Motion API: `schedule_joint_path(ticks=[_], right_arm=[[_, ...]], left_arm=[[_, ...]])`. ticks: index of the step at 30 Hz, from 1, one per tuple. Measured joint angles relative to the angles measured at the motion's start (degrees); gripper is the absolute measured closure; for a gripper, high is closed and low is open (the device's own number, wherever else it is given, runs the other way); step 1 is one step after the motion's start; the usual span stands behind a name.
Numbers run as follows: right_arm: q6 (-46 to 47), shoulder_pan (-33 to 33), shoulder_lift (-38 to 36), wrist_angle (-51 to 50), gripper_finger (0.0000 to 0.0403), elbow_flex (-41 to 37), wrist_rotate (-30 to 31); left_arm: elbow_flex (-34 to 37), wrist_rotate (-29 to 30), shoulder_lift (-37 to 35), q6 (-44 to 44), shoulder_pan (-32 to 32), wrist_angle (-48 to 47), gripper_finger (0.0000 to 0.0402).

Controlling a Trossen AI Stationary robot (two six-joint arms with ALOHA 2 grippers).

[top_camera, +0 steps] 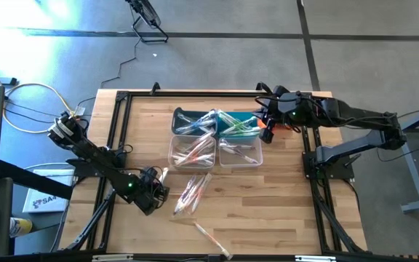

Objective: Pick & Place Toothbrushes
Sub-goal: Put the green toothbrush into the blue bin

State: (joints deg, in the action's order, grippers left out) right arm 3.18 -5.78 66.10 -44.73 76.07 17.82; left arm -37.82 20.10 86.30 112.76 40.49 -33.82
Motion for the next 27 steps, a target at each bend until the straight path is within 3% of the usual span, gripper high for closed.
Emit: schedule_joint_path(ticks=[6, 14, 22, 27], right_arm=[[0.0, 0.0, 0.0, 0.0, 0.04, 0.0, 0.0], [0.0, 0.0, 0.0, -0.1, 0.04, 0.0, 0.0], [-0.8, 0.0, -0.4, -0.1, 0.04, 0.0, 0.0], [-1.9, 0.0, -1.1, -0.2, 0.04, 0.0, 0.0]], left_arm=[[0.0, 0.3, 0.0, 0.1, 0.0, 0.4, 0.0389], [-1.6, -0.3, 0.1, 0.1, 0.0, -1.9, 0.0397], [-7.7, -1.8, 0.1, 0.0, 0.1, -16.6, 0.0399], [-10.5, -0.4, -3.8, -0.1, 0.0, -22.3, 0.04]])
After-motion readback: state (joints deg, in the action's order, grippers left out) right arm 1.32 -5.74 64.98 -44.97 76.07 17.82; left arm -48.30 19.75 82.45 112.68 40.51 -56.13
